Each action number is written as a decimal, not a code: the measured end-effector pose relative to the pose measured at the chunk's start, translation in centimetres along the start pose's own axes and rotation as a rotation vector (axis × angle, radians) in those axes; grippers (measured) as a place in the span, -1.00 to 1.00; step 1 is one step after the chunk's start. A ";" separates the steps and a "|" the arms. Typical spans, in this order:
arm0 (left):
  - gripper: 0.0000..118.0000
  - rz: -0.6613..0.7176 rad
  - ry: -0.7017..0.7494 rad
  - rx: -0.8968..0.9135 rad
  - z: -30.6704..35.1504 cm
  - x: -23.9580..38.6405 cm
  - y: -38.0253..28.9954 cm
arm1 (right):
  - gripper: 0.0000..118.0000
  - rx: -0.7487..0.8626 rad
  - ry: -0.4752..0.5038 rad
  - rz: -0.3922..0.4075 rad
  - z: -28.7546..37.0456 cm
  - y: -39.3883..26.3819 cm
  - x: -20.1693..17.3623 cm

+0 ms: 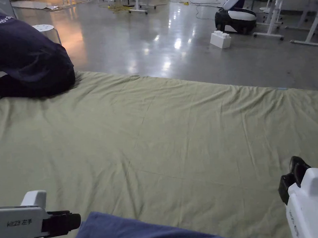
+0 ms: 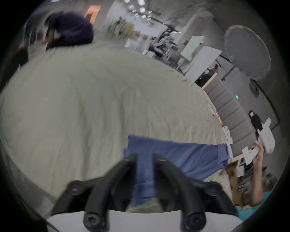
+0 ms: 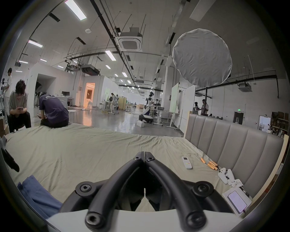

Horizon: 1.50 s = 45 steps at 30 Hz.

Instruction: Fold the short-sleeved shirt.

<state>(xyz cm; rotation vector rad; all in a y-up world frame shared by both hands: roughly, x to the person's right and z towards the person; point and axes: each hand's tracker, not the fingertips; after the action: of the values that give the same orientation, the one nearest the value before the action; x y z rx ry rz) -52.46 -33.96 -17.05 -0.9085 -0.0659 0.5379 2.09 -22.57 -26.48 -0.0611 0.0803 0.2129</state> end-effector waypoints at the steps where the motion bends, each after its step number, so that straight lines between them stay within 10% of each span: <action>1: 0.18 0.046 -0.036 -0.025 -0.6 -1.5 -0.3 | -1.00 -0.004 0.001 0.002 0.0 -0.1 -0.1; 3: 0.43 0.112 -0.047 -0.066 -1.5 -3.1 -0.5 | -1.00 -0.016 0.003 0.017 -0.1 -0.4 -0.4; 17: 0.43 0.482 -0.527 -0.134 -8.7 -7.3 -2.1 | -1.00 -0.072 0.006 0.042 0.1 -1.4 -1.5; 21: 0.40 0.392 -0.565 -0.165 -10.9 -7.4 -2.5 | -1.00 -0.082 0.005 0.050 0.2 -1.7 -1.8; 24: -0.04 0.317 -0.499 -0.190 -11.5 -6.7 -2.1 | -1.00 -0.089 0.006 0.059 0.4 -1.6 -1.9; 26: -0.78 0.236 -0.386 -0.207 -11.8 -6.3 -2.0 | -1.00 -0.093 0.006 0.060 0.4 -1.6 -2.0; 45: -0.88 0.181 -0.196 -0.158 -2.2 -5.4 3.6 | -1.00 -0.076 0.033 0.064 -0.3 -1.1 -1.9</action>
<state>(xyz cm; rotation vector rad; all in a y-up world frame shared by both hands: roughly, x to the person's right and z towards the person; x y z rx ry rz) -58.03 -36.35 -20.23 -1.0190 -0.2072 0.7980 0.44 -24.04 -26.56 -0.1379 0.1069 0.2786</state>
